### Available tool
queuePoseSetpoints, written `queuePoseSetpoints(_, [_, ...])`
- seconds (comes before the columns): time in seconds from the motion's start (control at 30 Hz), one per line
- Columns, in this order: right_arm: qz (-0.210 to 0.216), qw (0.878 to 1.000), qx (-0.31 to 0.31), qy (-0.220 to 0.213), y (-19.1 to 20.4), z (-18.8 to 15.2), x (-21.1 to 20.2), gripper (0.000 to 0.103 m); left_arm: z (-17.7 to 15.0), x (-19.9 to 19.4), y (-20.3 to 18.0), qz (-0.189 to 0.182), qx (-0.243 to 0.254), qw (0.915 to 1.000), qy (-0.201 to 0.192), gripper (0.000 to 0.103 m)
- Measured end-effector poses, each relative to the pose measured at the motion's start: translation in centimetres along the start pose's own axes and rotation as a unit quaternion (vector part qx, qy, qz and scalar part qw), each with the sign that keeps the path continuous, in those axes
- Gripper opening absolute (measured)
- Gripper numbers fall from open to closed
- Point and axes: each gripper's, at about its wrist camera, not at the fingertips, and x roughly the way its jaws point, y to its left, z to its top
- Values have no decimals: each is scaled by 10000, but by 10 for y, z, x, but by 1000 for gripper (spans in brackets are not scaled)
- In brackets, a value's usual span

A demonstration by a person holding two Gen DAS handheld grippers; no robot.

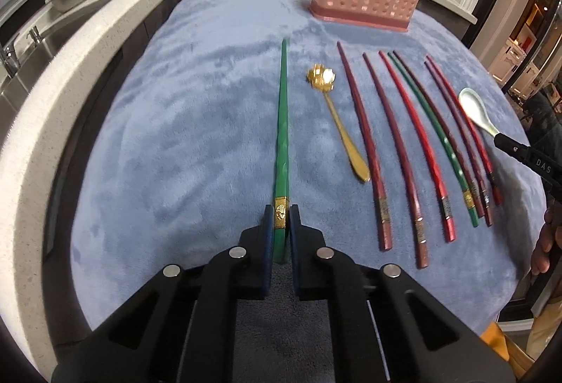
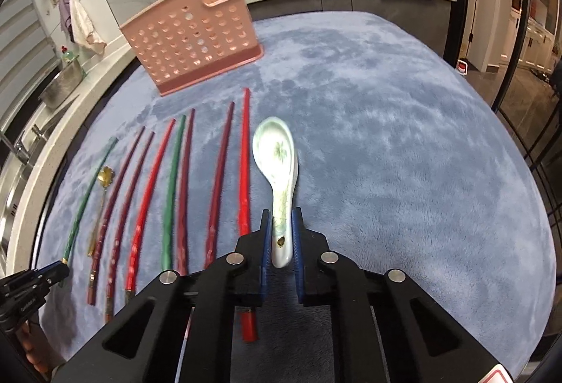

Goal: Organize utensils
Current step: 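Lift and lower the green chopstick into the pink holder while the right tool inserts the white spoon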

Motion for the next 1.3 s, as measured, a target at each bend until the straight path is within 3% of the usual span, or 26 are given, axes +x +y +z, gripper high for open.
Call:
queuePoseSetpoints(0.27, [16, 9994, 178, -282, -5, 20, -26, 7, 32, -38, 5, 22, -31, 9987, -513, 8])
queuePoseSetpoints(0.7, [-79, 9978, 224, -613, -5, 77, -42, 6, 114, -81, 12, 86, -49, 9912, -1323, 8])
queuePoseSetpoints(1.1, [277, 9934, 21, -1112, 22, 156, -49, 6, 208, -120, 3, 284, 223, 9724, -2305, 7])
queuePoseSetpoints(1.3, [460, 9878, -174, -1479, 44, 208, -58, 6, 257, -161, -12, 15, 326, 9563, -2905, 7])
